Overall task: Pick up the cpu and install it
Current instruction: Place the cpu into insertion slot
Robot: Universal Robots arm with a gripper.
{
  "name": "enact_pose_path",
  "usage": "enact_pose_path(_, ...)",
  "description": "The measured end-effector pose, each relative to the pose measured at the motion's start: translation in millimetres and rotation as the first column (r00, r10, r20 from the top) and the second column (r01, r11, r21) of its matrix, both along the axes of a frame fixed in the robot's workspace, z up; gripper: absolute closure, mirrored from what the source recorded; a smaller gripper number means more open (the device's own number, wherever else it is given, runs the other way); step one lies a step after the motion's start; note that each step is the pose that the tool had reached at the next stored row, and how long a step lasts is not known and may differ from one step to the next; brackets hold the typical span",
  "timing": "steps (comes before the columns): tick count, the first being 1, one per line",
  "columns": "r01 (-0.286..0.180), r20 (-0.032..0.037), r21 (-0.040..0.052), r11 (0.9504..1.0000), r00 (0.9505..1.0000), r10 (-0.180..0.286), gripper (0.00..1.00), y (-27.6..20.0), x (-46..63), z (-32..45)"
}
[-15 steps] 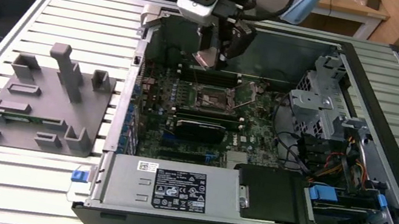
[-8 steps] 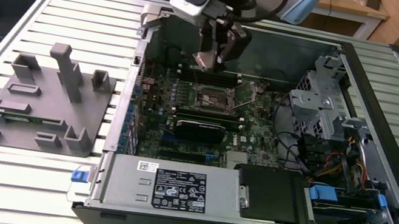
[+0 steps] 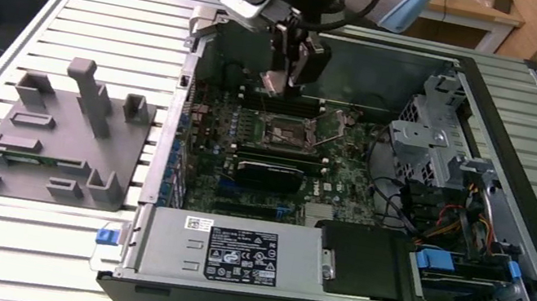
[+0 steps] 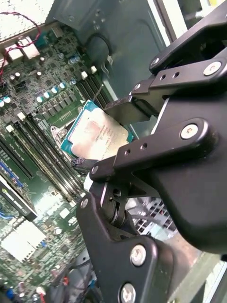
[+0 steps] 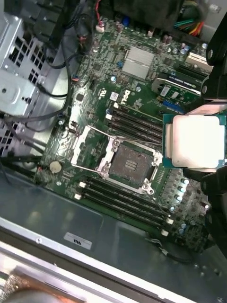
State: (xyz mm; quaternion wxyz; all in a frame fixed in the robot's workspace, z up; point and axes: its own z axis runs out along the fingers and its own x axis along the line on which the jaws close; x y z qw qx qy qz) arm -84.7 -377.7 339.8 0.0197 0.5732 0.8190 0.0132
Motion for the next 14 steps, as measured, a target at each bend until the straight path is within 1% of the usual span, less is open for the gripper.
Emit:
enact_pose_path(3, 0.046, 0.0, 0.0, 0.9989, 0.9989, -0.046, 0.47, 0.2, 0.0, -1.0)
enact_pose_path(6, 0.09, 0.0, -0.0001, 0.9959, 0.9959, -0.09, 0.47, 0.4, 0.0, -1.9)
enact_pose_path(10, 0.149, 0.0, -0.0001, 0.9888, 0.9888, -0.149, 0.47, 0.6, 0.0, -3.2)
enact_pose_path(14, 0.204, 0.0, 0.0001, 0.9791, 0.9791, -0.204, 0.47, 0.9, 0.0, -4.5)
